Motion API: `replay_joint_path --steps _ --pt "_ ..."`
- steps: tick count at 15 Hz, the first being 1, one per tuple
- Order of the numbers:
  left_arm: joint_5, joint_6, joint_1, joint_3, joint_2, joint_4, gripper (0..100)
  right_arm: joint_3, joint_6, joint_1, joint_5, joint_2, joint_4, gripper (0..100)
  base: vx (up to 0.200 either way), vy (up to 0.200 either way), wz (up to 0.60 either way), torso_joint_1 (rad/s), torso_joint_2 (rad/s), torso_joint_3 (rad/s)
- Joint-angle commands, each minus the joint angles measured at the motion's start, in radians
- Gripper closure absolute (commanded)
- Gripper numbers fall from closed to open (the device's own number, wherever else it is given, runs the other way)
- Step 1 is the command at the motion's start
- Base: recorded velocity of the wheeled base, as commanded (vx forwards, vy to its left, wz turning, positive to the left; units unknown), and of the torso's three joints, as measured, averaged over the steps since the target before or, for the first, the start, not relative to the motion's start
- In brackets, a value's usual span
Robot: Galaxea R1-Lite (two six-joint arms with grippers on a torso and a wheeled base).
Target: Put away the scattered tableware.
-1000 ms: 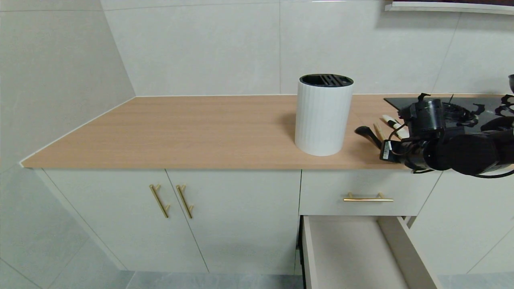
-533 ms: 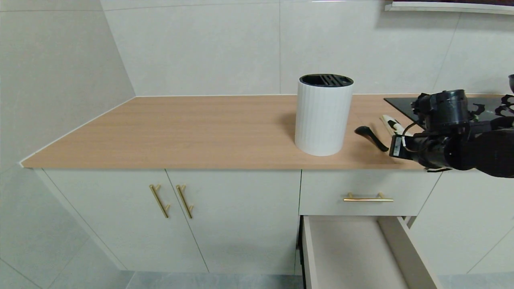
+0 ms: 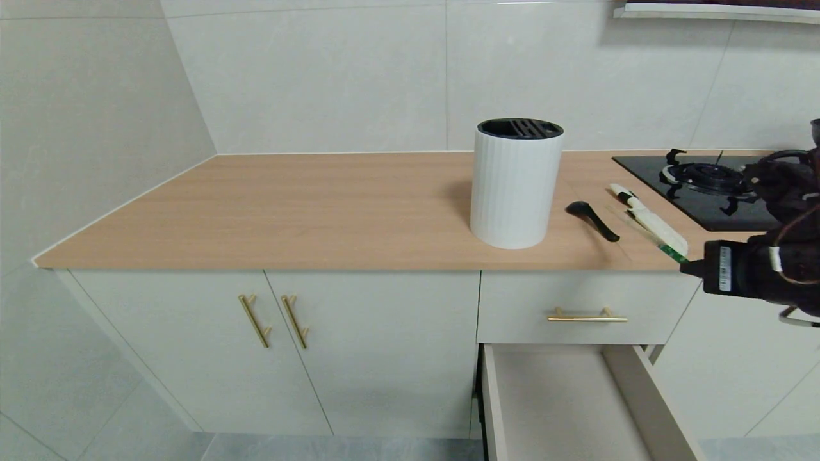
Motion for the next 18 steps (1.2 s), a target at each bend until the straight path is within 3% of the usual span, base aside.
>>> replay_joint_path --steps 1,4,6,11,18 --pt "0.000 0.000 0.000 0.000 0.002 0.000 0 -0.017 -0.007 0.027 0.074 -0.170 0.128 100 0.000 0.000 0.00 0.000 0.00 0.000" --pt "0.000 0.000 0.000 0.000 0.002 0.000 0 -0.004 -0.043 0.058 0.200 -0.200 0.235 100 0.000 0.000 0.00 0.000 0.00 0.000" --pt "0.000 0.000 0.000 0.000 0.002 0.000 0 0.032 -0.068 0.073 0.243 -0.191 0.228 100 0.000 0.000 0.00 0.000 0.00 0.000" --pt "0.000 0.000 0.000 0.000 0.002 0.000 0 0.081 -0.076 0.147 0.254 -0.162 0.228 100 0.000 0.000 0.00 0.000 0.00 0.000" --pt "0.000 0.000 0.000 0.000 0.002 -0.001 0 0.124 -0.094 0.154 0.254 -0.104 0.200 100 0.000 0.000 0.00 0.000 0.00 0.000"
